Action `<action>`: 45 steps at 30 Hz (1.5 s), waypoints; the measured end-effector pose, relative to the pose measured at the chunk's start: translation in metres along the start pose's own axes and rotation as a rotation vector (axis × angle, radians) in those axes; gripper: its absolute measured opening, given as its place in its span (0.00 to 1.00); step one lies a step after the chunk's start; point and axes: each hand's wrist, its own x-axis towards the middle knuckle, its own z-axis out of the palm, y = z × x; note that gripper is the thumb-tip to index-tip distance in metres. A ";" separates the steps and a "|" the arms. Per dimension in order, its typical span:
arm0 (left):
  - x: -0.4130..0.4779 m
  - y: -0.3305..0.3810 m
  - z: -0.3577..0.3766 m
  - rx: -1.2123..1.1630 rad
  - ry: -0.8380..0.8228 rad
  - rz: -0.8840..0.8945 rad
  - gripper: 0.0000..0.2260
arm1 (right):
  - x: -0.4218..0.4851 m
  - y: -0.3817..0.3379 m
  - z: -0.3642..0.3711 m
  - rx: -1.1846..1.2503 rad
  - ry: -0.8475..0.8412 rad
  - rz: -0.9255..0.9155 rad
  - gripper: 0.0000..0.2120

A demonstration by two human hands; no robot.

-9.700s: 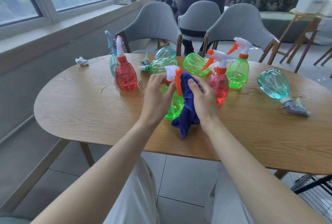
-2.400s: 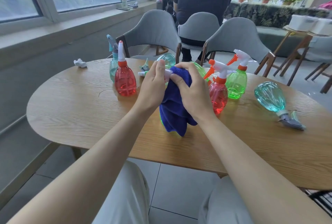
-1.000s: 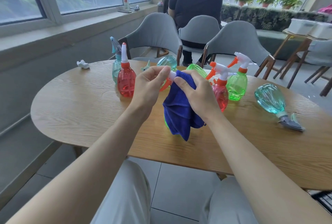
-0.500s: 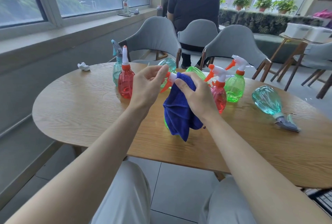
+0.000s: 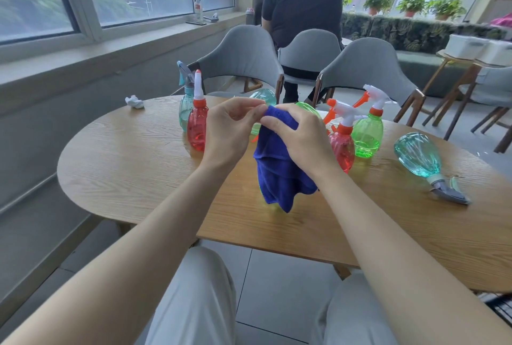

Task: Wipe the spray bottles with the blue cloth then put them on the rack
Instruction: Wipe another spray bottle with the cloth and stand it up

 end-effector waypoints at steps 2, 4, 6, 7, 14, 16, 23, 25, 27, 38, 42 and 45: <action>0.000 0.001 0.000 -0.003 -0.017 -0.006 0.04 | -0.004 0.007 -0.004 0.101 0.005 0.060 0.14; 0.002 -0.001 0.002 -0.001 -0.028 -0.024 0.03 | -0.010 0.014 -0.008 0.174 0.026 0.086 0.13; 0.002 -0.002 0.005 0.024 -0.072 -0.041 0.04 | -0.014 0.015 -0.010 0.213 0.014 0.097 0.12; 0.000 -0.002 0.007 0.024 -0.104 -0.058 0.05 | -0.014 0.016 -0.011 0.211 -0.002 0.100 0.12; -0.007 -0.006 0.013 0.066 -0.155 -0.090 0.12 | 0.004 -0.004 -0.009 -0.199 -0.050 0.022 0.16; -0.006 -0.008 0.012 0.073 -0.163 -0.083 0.13 | 0.004 -0.004 -0.005 -0.228 -0.035 -0.012 0.16; -0.007 -0.008 0.018 0.064 -0.145 -0.053 0.12 | -0.014 0.021 -0.006 0.204 0.008 0.104 0.13; -0.008 -0.008 0.023 0.060 -0.125 -0.060 0.11 | -0.018 0.027 -0.007 0.254 0.049 0.109 0.12; -0.008 -0.008 0.025 0.082 -0.104 -0.049 0.10 | -0.022 0.033 -0.007 0.323 0.091 0.129 0.07; -0.014 -0.008 0.030 0.112 -0.102 -0.013 0.13 | -0.013 0.019 -0.015 0.288 0.231 0.247 0.16; -0.015 -0.007 0.030 0.112 -0.090 -0.014 0.12 | -0.003 0.002 -0.016 0.159 0.107 0.082 0.10; -0.014 -0.011 0.028 0.069 -0.077 -0.052 0.12 | 0.000 0.005 -0.017 -0.082 -0.061 0.017 0.17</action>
